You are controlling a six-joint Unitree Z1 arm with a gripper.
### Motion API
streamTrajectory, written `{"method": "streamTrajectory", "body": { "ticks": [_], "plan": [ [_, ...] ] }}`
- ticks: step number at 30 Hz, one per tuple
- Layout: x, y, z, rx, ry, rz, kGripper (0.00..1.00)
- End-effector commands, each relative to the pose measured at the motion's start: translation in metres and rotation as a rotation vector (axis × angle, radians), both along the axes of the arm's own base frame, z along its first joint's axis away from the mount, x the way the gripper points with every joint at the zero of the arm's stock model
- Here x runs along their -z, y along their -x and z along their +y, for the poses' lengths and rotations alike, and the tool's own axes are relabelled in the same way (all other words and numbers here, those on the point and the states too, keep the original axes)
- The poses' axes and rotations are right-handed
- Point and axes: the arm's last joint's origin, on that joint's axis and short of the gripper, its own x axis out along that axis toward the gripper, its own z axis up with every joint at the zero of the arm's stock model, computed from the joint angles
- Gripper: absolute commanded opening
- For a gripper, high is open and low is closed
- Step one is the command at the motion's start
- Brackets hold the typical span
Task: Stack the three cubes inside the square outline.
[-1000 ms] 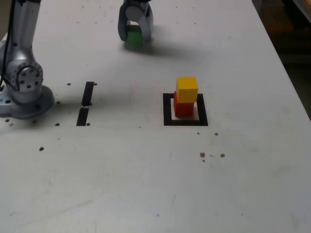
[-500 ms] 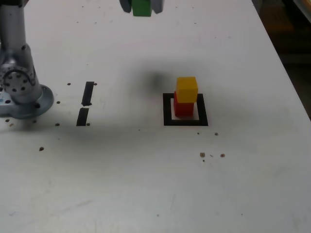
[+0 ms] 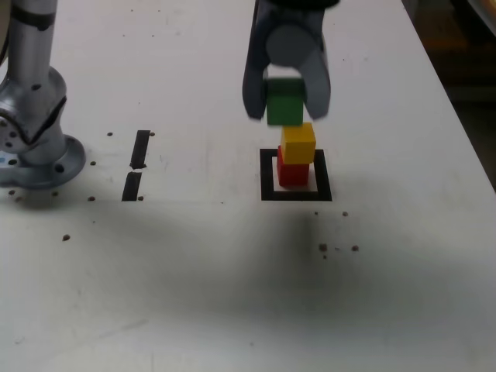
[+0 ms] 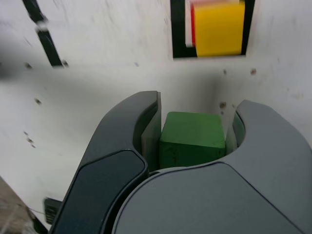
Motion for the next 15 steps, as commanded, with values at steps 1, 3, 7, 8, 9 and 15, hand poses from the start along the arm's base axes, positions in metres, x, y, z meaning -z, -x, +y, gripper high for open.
{"method": "streamTrajectory", "body": {
  "ticks": [1,3,7,8,9,15],
  "plan": [
    [0.005,-0.006,0.002,-0.090,-0.032,0.015,0.13],
    [0.011,-0.010,0.003,-0.101,-0.051,0.029,0.13],
    [0.023,-0.014,0.010,-0.114,-0.087,0.057,0.13],
    [0.026,-0.015,0.012,-0.118,-0.094,0.065,0.13],
    [0.029,-0.015,0.016,-0.121,-0.100,0.072,0.13],
    [0.037,-0.015,0.034,-0.124,-0.127,0.090,0.13]
  ]
}}
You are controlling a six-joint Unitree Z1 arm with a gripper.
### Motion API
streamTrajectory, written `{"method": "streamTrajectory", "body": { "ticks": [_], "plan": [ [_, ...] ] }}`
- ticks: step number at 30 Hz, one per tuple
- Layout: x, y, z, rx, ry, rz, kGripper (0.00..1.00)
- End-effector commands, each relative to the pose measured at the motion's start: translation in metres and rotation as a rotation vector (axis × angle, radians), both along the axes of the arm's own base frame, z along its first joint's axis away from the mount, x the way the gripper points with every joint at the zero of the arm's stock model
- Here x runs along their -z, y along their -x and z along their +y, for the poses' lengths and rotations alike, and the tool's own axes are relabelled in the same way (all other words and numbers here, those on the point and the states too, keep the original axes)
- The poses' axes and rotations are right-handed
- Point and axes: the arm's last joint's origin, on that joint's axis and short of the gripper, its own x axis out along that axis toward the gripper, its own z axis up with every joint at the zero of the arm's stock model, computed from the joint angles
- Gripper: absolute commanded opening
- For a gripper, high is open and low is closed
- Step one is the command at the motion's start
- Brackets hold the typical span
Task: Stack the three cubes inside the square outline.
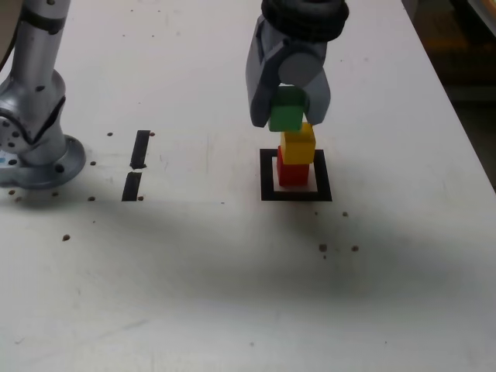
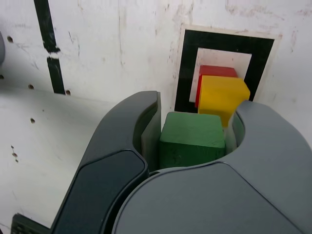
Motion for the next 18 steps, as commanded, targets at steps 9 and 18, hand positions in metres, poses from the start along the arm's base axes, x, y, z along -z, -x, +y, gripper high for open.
{"method": "streamTrajectory", "body": {
  "ticks": [9,18],
  "plan": [
    [0.013,-0.009,0.007,0.005,0.001,0.003,0.13],
    [0.027,-0.015,0.010,0.014,0.005,-0.001,0.24]
  ]
}}
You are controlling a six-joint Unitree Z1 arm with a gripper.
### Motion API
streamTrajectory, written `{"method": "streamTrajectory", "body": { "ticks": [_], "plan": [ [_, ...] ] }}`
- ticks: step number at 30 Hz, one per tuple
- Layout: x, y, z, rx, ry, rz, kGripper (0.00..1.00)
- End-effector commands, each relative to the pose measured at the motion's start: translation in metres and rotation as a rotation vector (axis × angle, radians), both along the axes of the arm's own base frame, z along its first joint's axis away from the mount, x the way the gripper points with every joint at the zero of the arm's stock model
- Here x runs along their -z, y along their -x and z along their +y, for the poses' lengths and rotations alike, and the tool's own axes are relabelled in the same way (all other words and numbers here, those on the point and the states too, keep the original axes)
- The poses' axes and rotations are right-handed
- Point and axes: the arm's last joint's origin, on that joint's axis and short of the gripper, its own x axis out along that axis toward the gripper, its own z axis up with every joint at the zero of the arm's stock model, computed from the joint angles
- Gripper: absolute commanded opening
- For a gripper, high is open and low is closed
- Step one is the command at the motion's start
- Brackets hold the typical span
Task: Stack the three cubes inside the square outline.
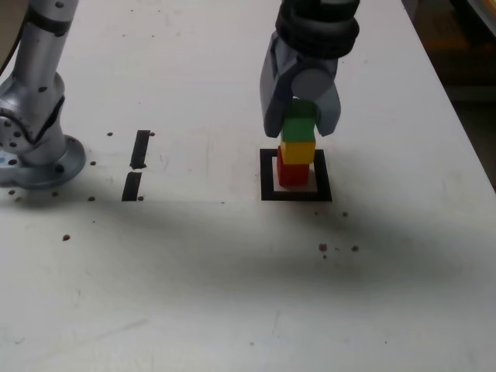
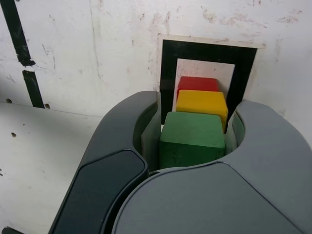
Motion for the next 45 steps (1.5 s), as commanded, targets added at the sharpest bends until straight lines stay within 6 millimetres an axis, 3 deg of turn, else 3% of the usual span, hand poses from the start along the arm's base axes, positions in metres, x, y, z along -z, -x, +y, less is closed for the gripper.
{"method": "streamTrajectory", "body": {
  "ticks": [1,8,13,17,21,24,27,29,32,36,41,45],
  "plan": [
    [0.002,0.001,0.003,-0.001,-0.002,0.007,0.28],
    [0.003,0.002,0.007,0.022,-0.005,0.016,0.73],
    [-0.006,0.004,0.007,0.031,-0.008,-0.014,0.95],
    [-0.021,0.012,0.008,0.032,-0.012,-0.042,0.99],
    [-0.050,0.031,0.009,0.034,-0.007,-0.081,1.00],
    [-0.084,0.063,0.012,0.045,0.002,-0.146,1.00],
    [-0.114,0.111,0.021,0.070,0.012,-0.228,1.00],
    [-0.118,0.137,0.028,0.085,0.011,-0.241,1.00],
    [-0.105,0.163,0.039,0.102,0.000,-0.191,1.00],
    [-0.066,0.184,0.049,0.106,-0.013,-0.092,1.00],
    [-0.017,0.200,0.055,0.086,-0.002,-0.032,1.00],
    [0.008,0.203,0.054,0.081,0.024,-0.015,1.00]
  ]
}}
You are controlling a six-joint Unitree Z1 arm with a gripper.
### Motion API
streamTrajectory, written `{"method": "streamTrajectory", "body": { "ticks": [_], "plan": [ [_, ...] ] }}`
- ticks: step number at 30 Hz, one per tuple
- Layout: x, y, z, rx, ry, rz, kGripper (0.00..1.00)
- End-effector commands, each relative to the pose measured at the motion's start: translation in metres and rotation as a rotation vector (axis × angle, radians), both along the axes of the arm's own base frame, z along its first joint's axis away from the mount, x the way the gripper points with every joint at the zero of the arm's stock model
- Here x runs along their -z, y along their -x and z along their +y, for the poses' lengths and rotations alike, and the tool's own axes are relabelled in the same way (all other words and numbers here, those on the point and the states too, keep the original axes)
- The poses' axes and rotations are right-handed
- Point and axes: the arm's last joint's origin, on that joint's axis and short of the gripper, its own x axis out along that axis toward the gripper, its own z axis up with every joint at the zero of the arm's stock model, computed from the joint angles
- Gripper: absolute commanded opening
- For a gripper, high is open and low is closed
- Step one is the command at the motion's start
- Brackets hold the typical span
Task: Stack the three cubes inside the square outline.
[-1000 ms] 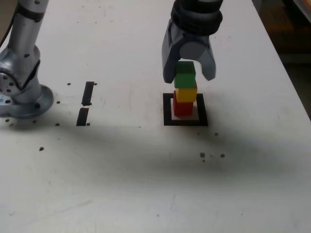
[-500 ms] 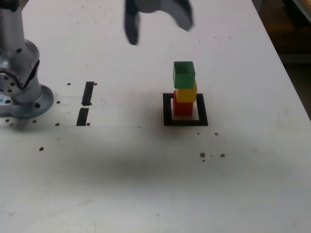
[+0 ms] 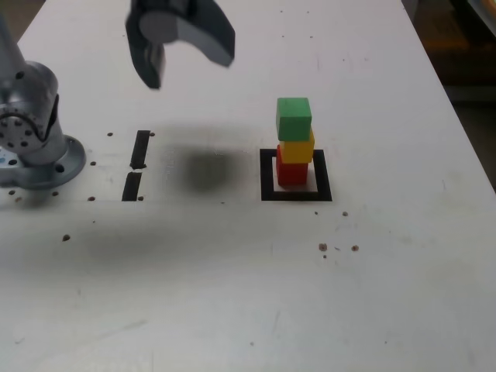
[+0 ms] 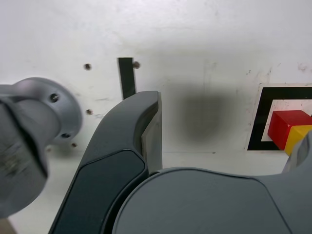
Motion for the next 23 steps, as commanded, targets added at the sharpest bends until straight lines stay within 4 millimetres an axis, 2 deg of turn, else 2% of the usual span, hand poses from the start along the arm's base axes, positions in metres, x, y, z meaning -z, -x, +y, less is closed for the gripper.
{"method": "streamTrajectory", "body": {
  "ticks": [1,9,23],
  "plan": [
    [0.037,0.020,-0.005,0.003,0.029,0.140,1.00],
    [0.074,0.029,-0.015,-0.003,0.071,0.196,1.00],
    [0.090,0.043,-0.016,-0.009,0.079,0.248,1.00]
  ]
}}
